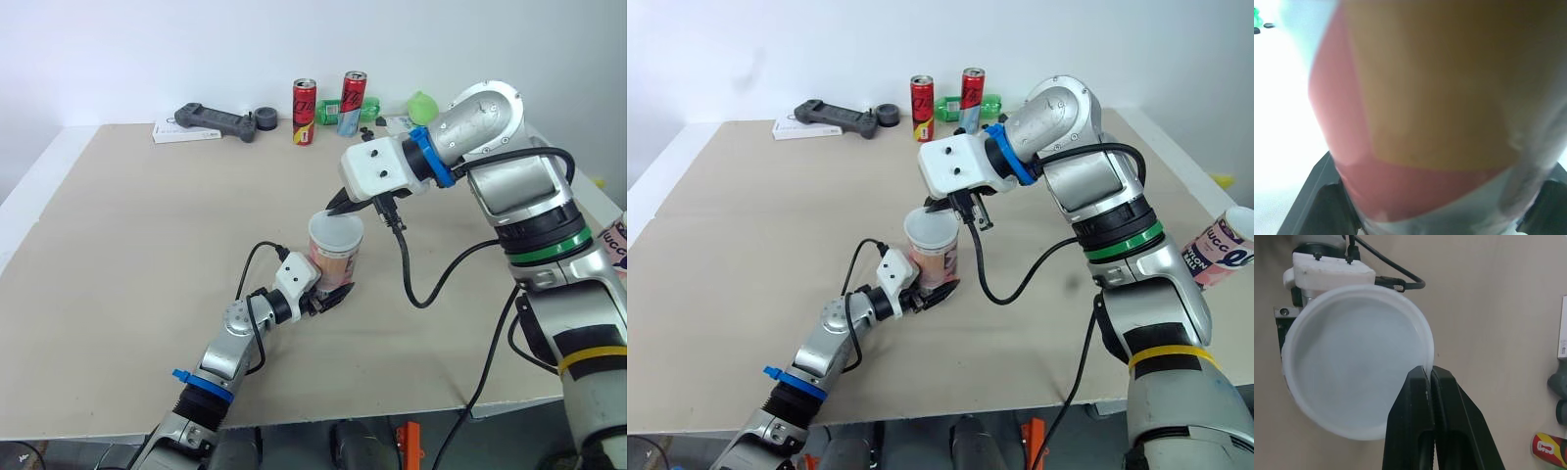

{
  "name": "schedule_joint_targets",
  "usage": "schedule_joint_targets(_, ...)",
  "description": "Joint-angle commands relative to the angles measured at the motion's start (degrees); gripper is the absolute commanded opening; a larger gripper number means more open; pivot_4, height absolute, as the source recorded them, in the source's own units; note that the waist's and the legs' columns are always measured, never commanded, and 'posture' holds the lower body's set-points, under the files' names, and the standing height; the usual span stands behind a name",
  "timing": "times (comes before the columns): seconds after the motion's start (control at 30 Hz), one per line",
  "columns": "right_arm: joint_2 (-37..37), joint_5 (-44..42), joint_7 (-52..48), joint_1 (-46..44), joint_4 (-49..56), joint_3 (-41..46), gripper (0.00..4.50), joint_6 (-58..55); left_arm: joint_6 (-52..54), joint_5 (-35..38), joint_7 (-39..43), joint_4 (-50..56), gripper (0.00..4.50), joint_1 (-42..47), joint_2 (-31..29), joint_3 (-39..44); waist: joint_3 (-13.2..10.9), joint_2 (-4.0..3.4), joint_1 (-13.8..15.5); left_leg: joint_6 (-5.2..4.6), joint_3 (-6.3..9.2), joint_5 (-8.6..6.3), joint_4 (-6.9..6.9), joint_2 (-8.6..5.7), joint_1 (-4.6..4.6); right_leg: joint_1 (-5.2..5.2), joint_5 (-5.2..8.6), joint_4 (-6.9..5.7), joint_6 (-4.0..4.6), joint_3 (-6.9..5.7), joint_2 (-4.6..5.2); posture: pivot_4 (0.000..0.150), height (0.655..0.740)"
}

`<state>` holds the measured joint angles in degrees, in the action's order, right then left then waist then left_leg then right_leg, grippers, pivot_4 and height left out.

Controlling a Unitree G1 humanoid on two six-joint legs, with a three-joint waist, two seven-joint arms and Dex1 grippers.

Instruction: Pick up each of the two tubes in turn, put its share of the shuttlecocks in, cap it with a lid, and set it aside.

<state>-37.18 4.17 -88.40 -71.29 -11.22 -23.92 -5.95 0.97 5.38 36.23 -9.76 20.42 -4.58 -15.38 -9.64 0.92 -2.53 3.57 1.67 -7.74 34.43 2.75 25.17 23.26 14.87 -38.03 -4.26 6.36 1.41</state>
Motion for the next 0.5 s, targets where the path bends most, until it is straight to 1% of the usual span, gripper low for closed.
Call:
schedule_joint_targets(0.03, -1.21, 0.21, -1.04, -0.36, 2.52, 0.61, 0.05, 0.84, 1.07, -0.79, -0.35, -1.95, 3.19, -0.94, -0.13, -0.69, 0.0, 0.0, 0.0, 0.0, 0.0, 0.0, 0.0, 0.0, 0.0, 0.0, 0.0, 0.0, 0.0, 0.0, 0.0, 0.15, 0.74)
schedule_joint_targets(0.5, -1.48, 1.32, 0.74, -0.52, 2.52, 1.09, 0.05, 1.09, 0.8, -0.77, -0.19, -2.57, 3.19, -0.36, -0.07, -0.66, 0.0, 0.0, -0.01, 0.0, 0.0, 0.0, 0.0, 0.0, 0.0, 0.0, 0.0, 0.0, 0.0, 0.0, 0.0, 0.15, 0.74)
